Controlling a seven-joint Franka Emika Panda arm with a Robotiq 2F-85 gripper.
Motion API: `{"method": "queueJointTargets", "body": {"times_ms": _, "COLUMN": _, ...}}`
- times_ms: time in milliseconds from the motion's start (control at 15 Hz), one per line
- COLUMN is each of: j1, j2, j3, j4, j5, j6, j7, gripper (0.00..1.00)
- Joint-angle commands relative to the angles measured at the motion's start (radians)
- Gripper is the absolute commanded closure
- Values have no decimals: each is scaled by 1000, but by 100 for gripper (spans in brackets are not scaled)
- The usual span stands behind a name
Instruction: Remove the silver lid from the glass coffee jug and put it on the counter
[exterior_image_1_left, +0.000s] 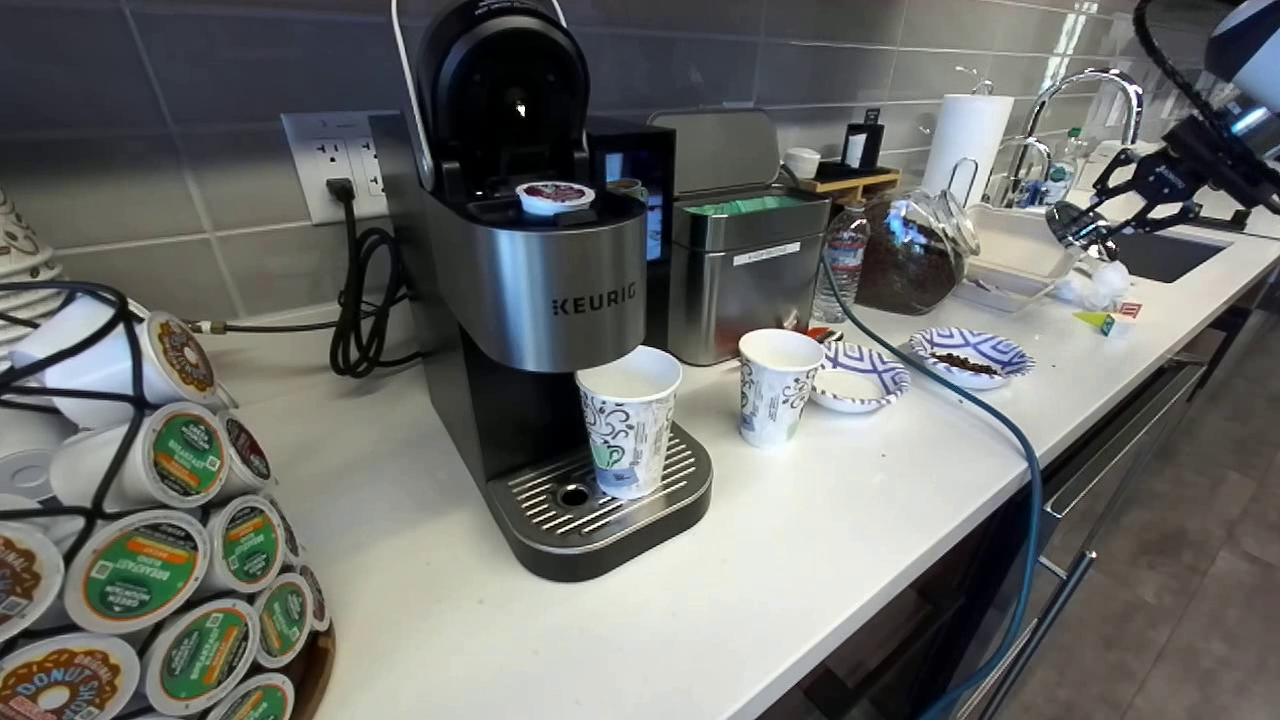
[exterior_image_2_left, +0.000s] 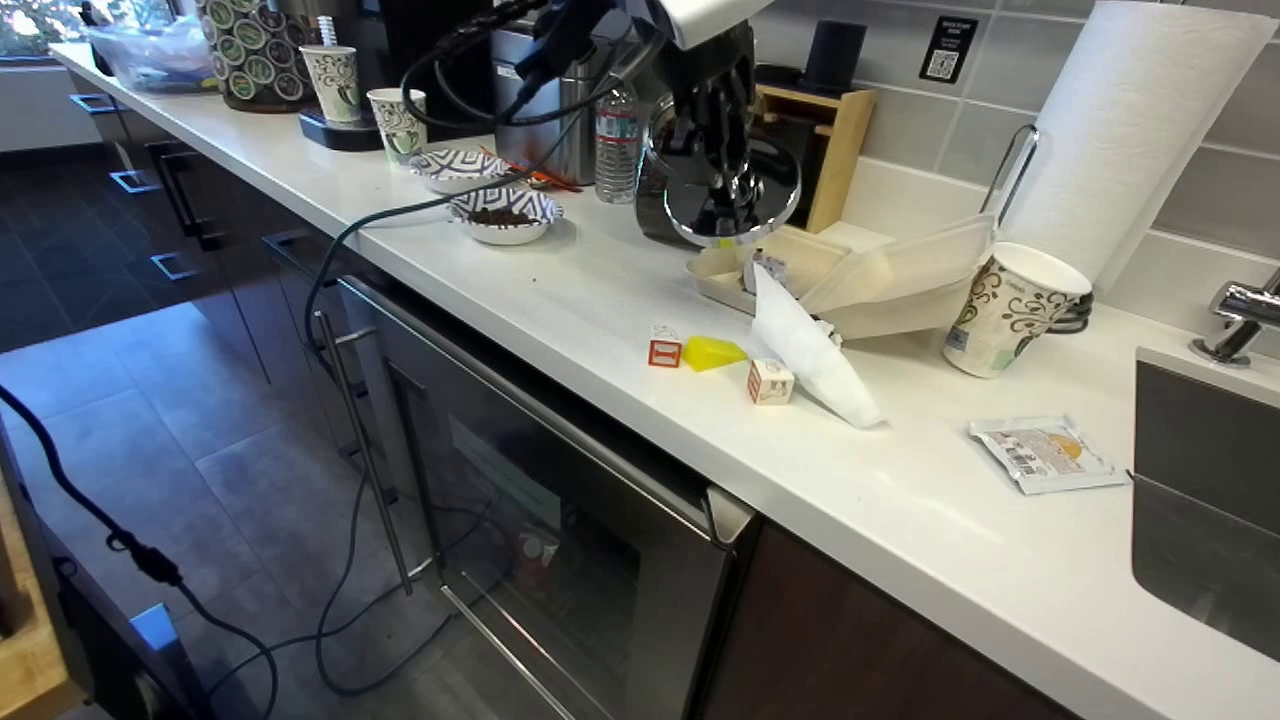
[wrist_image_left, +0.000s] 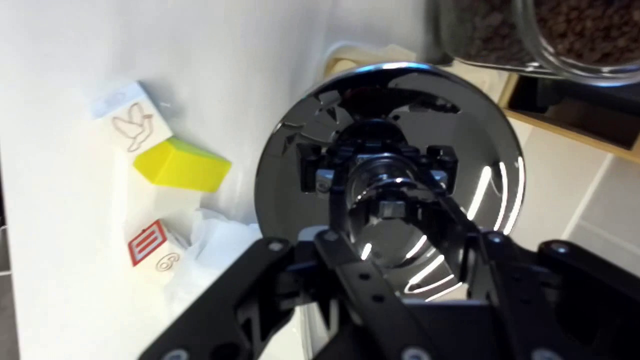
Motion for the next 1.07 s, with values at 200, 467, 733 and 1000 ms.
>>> {"method": "queueJointTargets", "body": {"times_ms": 200, "j1": 65, "j2": -108, "j3": 6, "j4": -155, "j5": -418, "j6": -5, "j7": 26, "gripper": 79}}
{"method": "queueJointTargets", "body": {"times_ms": 467, "j1": 137, "j2": -93, "j3": 29, "j4": -172, "j5": -623, "j6": 5, "j7": 83, "gripper": 79}}
{"method": "queueJointTargets", "body": {"times_ms": 733, "j1": 207, "j2": -26, "j3": 27, "j4": -124, "j5": -800, "j6": -54, "j7": 184, "gripper": 79}}
{"method": "queueJointTargets", "body": {"times_ms": 1000, "j1": 213, "j2": 39, "j3": 42, "j4": -81, "j5": -809, "j6": -84, "j7": 225, "gripper": 79}}
